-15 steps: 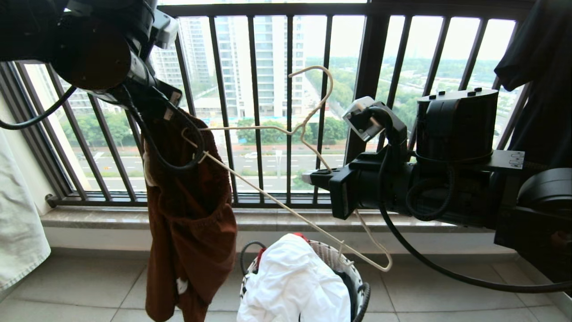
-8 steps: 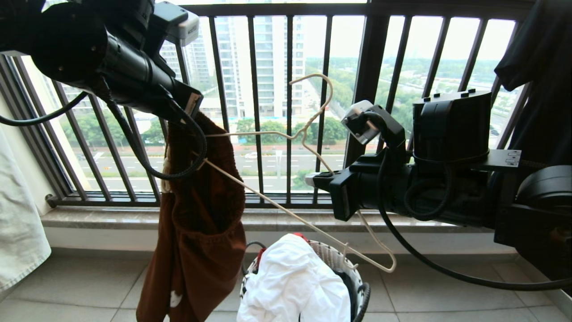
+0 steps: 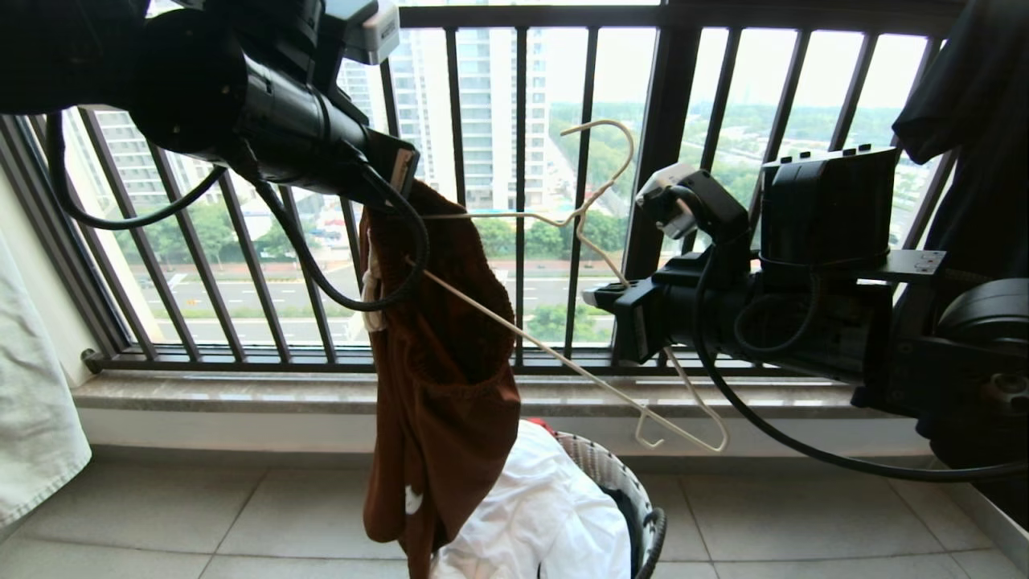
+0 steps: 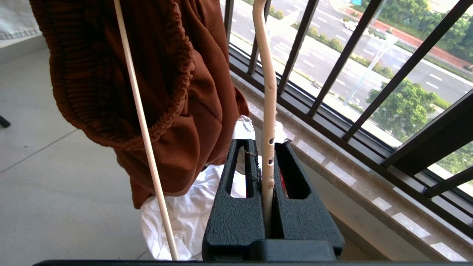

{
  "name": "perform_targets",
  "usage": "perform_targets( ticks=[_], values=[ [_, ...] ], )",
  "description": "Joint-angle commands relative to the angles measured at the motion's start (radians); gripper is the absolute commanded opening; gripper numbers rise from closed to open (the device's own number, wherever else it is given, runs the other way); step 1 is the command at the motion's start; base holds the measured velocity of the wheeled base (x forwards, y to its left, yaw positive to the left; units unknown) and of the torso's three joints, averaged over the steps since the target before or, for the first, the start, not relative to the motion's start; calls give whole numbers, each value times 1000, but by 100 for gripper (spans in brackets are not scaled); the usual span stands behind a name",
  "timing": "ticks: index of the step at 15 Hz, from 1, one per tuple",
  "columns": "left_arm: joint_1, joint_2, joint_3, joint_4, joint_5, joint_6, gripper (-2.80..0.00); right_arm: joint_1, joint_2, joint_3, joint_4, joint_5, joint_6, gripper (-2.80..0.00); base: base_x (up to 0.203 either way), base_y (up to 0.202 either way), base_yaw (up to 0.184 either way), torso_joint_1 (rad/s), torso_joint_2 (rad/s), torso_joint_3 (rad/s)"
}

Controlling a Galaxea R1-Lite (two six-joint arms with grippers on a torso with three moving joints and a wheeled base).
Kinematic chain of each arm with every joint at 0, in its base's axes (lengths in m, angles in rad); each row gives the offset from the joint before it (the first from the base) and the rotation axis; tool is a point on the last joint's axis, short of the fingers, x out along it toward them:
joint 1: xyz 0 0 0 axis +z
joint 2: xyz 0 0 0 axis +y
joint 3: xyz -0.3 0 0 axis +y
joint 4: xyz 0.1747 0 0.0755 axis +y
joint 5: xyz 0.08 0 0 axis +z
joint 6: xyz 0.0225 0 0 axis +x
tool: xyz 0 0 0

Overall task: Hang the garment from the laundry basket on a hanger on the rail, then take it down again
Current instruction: Hang the clothes on the clothes rack

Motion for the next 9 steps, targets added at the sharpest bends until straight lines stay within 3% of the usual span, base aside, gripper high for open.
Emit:
perform_targets(
  ticks=[1, 5, 9],
  values=[
    [-64, 11, 5, 6, -3, -34, -280, -2, 20, -3, -4, 0, -1, -280, 0, 0, 0, 0, 0, 0],
    [-111, 50, 8, 26, -4, -200, -280, -34, 24, -28, -2, -21, -1, -280, 0, 0, 0, 0, 0, 0],
    [-131, 48, 3, -8, -100, -267, -280, -41, 44, -45, -10, -14, 5, -280, 0, 0, 0, 0, 0, 0]
  ],
)
